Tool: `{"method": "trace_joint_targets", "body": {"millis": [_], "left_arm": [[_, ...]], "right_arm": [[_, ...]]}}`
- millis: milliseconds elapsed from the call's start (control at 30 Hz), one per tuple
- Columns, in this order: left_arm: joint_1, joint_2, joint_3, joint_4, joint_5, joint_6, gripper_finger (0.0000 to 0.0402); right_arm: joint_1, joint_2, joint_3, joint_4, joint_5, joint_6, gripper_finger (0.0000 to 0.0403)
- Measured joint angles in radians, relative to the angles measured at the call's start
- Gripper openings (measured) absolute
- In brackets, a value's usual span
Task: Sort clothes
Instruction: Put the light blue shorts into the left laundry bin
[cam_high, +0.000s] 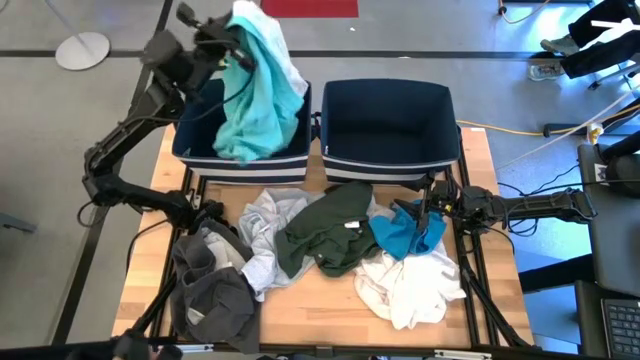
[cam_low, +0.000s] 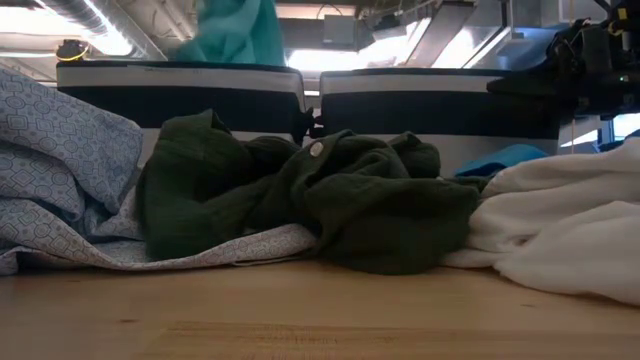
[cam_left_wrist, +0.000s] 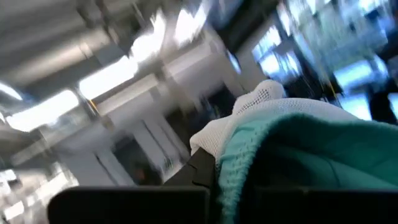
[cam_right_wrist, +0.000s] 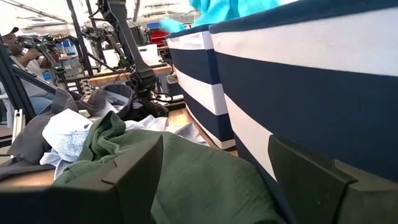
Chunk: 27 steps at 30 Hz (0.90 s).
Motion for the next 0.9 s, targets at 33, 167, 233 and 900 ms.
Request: {"method": "trace_joint_targets", "body": {"millis": [33,167,233,900], "left_arm": [[0.0,0.001,0.0,-0.051,-0.012,-0.026,0.0015],[-0.001,0.001,0.0,-0.252,-0.033,-0.186,0.0015],[-0.001,0.003,0.0,-0.349,-0.034,-0.271,0.0015],[-0.001,0.187,0.0,-0.918,-0.007,-0.663,0.0015]], "right_arm": [[0.0,0.0,0.0,-0.001,0.0,0.0,0.0294],[0.0,0.0,0.0,-0.001,0.0,0.004,0.0294],[0.0,0.0,0.0,-0.001,0.0,0.005,0.0294],[0.0,0.0,0.0,0.009,0.0,0.0,0.0294]]}}
